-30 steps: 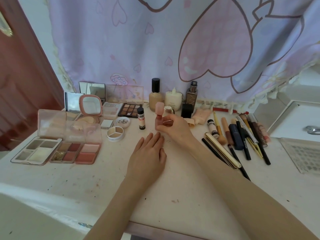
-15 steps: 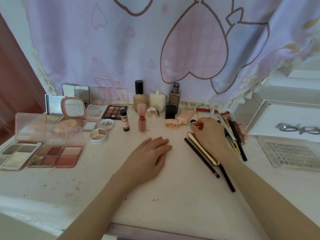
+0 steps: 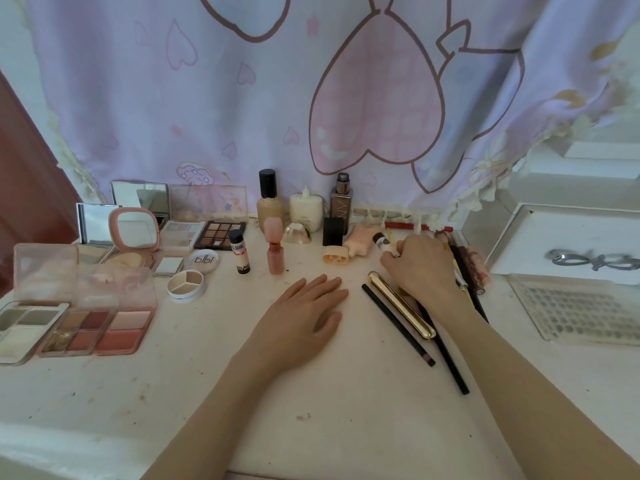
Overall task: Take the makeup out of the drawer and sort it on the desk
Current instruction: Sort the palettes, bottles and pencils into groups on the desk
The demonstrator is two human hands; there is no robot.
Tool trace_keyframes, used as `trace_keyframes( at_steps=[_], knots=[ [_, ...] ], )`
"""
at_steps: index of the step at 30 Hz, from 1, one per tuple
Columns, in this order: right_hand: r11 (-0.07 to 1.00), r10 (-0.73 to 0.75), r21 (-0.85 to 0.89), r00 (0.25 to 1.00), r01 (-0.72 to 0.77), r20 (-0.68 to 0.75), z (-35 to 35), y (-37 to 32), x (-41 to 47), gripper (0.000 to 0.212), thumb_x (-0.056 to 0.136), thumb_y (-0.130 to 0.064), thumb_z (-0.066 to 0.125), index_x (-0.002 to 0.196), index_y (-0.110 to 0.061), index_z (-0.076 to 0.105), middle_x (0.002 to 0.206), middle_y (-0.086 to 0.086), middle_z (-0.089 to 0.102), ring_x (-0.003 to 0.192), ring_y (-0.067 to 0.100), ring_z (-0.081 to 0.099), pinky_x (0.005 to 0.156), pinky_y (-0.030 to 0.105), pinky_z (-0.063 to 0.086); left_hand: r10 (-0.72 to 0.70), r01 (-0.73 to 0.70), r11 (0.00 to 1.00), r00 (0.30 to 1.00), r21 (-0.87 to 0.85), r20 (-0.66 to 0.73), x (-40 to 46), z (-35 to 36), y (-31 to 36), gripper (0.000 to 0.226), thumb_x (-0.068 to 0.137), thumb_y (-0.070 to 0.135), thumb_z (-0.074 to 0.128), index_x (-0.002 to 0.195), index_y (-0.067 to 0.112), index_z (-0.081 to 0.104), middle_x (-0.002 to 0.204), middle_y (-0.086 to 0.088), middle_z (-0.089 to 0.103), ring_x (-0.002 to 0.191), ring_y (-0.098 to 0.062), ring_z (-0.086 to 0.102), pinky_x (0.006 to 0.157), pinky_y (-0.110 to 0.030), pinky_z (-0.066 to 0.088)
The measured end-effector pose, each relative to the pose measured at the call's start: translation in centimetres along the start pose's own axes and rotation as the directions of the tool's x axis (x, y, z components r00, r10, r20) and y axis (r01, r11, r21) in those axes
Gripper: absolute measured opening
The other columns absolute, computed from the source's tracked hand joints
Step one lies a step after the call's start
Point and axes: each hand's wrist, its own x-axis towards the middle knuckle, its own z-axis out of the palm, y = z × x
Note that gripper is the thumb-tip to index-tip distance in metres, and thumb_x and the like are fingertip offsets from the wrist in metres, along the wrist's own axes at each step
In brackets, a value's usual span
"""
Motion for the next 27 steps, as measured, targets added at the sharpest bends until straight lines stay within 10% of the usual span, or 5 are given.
trace_keyframes(
  at_steps=[6,12,22,27],
  knots=[
    [0.673,-0.035,0.716,0.960,-0.182,0.277,-1.8,-1.3,-3.6,0.013,0.089,-0.024,0.059,0.096,-0.013,0.059,0.077,0.000,0.065,0.061,0.007,0.056,0.054,0.016,0.043,-0.199,0.072,0.880,0.953,-0.469,-0.227,-0.4,-0.8,-0.1,0.044,0.091,0.024,0.054,0.131,0.035,0.039,0.121,0.018,0.052,0.109,0.005,0.049,0.098,-0.016,0.038],
    [0.227,-0.159,0.858,0.852,-0.461,0.499,-1.0,-2.2,-5.8,0.020,0.089,-0.019,0.058,0.092,0.001,0.061,0.060,0.003,0.052,0.044,0.009,0.041,0.039,0.016,0.026,-0.135,-0.113,0.855,0.894,-0.507,-0.427,-1.2,-1.2,0.8,0.041,0.084,0.013,0.064,0.106,0.039,0.041,0.092,0.015,0.055,0.080,0.001,0.053,0.073,-0.007,0.041],
    [0.187,-0.169,0.891,0.880,-0.414,0.445,0.2,-2.8,-7.2,0.030,0.089,-0.028,0.055,0.092,0.002,0.060,0.047,-0.008,0.039,0.037,0.005,0.029,0.037,0.015,0.024,-0.174,-0.029,0.889,0.902,-0.457,-0.395,-1.1,-0.8,1.6,0.008,0.095,0.030,0.034,0.091,0.037,0.034,0.078,0.015,0.045,0.069,0.007,0.047,0.064,-0.009,0.037],
    [0.231,-0.150,0.926,0.930,-0.298,0.337,0.6,-3.1,-7.7,0.009,0.090,-0.014,0.058,0.090,-0.008,0.064,0.051,-0.004,0.047,0.043,0.009,0.040,0.042,0.018,0.031,-0.250,0.064,0.906,0.878,-0.419,-0.408,-1.1,-1.1,1.5,0.031,0.095,0.046,0.027,0.081,0.023,0.043,0.066,0.011,0.042,0.066,0.005,0.046,0.058,-0.010,0.034]
  ],
)
